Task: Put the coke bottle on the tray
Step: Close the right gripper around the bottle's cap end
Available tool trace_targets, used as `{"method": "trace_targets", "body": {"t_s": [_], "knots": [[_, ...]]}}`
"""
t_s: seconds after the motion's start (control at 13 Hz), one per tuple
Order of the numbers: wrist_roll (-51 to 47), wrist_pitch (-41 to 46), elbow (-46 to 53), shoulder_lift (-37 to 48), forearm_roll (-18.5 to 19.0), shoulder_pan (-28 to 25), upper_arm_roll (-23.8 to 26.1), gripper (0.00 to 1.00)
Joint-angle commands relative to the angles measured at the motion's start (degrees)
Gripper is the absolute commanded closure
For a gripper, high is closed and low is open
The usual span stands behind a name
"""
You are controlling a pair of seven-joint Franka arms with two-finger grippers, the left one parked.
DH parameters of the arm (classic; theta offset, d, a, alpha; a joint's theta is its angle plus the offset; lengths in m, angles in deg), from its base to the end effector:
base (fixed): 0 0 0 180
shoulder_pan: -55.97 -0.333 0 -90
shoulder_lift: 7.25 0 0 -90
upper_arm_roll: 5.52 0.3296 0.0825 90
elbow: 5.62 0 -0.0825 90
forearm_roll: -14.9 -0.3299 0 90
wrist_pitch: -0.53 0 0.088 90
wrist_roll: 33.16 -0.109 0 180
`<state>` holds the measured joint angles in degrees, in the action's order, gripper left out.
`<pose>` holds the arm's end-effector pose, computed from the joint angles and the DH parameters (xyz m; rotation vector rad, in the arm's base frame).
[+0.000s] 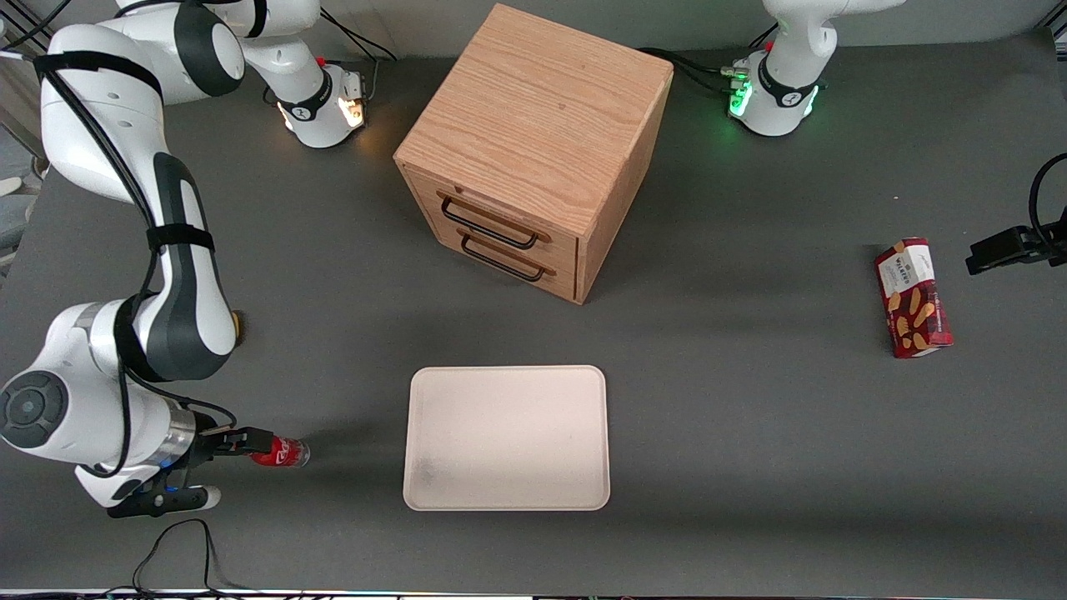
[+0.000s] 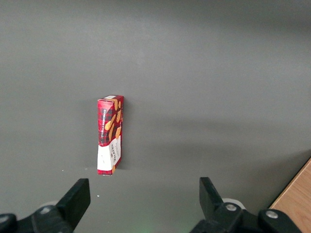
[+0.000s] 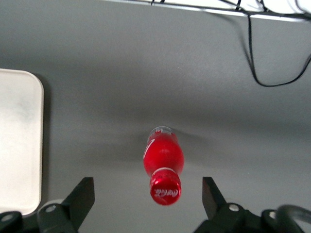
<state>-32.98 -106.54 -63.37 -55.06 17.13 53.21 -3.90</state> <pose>0.7290 0.0450 0.3777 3.1232 0.1265 0.0425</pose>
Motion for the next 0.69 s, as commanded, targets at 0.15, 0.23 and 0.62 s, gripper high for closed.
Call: {"method": "trace_targets", "body": {"t_s": [0.15, 0.23, 0.62], "knots": [[-0.1, 0.37, 1.33, -1.93, 1.37, 0.2, 0.13, 0.04], [-0.1, 0.37, 1.33, -2.01, 1.37, 0.38, 0.13, 0.05], [0.43, 1.25, 1.06, -2.19, 1.46, 0.47, -0.04, 0.06]]}}
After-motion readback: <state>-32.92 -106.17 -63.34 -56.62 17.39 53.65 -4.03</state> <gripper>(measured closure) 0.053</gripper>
